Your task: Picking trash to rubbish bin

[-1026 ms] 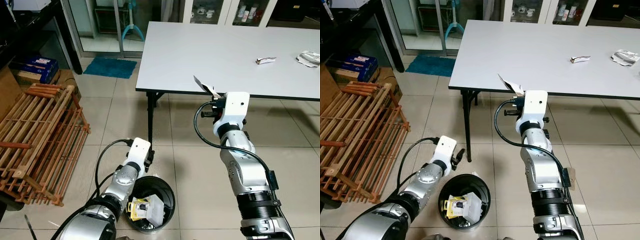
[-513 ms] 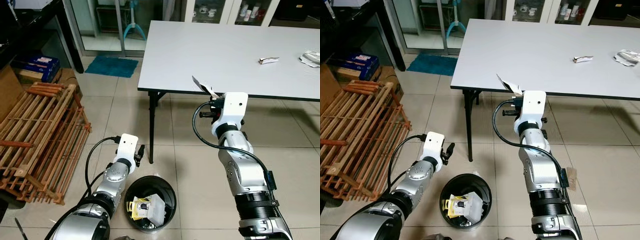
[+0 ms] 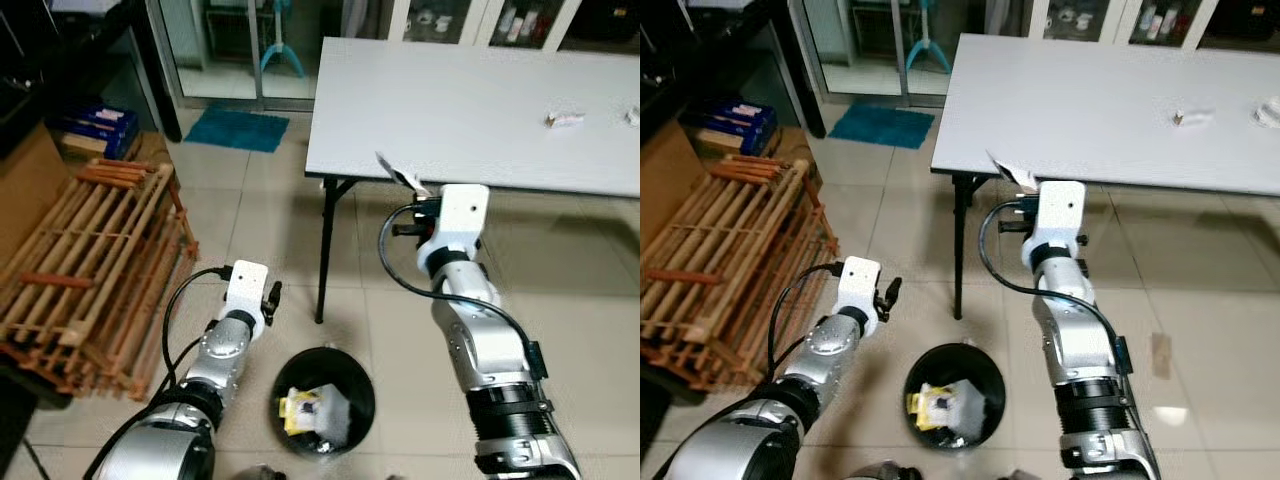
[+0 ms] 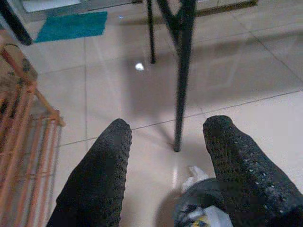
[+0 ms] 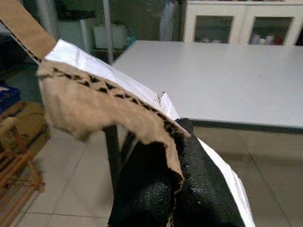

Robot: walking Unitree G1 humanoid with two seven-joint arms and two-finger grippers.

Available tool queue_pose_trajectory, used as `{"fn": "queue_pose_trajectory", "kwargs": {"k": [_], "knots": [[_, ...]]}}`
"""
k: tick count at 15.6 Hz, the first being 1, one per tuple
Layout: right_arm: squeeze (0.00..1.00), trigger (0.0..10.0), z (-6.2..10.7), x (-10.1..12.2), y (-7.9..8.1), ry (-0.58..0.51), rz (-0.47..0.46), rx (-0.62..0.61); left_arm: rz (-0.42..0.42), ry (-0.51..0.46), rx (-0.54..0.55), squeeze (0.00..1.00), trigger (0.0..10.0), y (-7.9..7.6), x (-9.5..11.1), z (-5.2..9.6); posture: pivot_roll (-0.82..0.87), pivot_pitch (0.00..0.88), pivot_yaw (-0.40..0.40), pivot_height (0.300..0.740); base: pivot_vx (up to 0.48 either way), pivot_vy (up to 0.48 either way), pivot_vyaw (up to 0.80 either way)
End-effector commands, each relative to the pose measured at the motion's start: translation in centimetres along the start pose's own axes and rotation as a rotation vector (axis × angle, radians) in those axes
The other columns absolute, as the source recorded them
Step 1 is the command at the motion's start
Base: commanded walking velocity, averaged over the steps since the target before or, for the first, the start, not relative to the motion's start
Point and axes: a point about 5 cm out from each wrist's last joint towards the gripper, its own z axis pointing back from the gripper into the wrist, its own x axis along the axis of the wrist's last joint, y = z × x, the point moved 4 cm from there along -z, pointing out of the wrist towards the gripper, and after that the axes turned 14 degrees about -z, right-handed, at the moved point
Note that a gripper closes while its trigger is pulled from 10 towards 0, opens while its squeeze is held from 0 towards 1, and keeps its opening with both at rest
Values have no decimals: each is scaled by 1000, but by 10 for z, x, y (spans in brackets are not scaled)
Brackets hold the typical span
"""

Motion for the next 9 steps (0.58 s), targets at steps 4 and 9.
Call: {"fn": "queue_pose_trajectory", "kwargs": {"k": [4, 9], "knots": [[0, 10000, 0, 1, -1, 4, -8, -6, -12, -21, 7, 0, 10000, 0, 7, -2, -32, 48, -8, 740, 0, 378, 0], [0, 10000, 0, 0, -2, 9, -7, -9, -27, -18, 11, 0, 10000, 0, 7, -2, -33, 49, -8, 740, 0, 248, 0]]}}
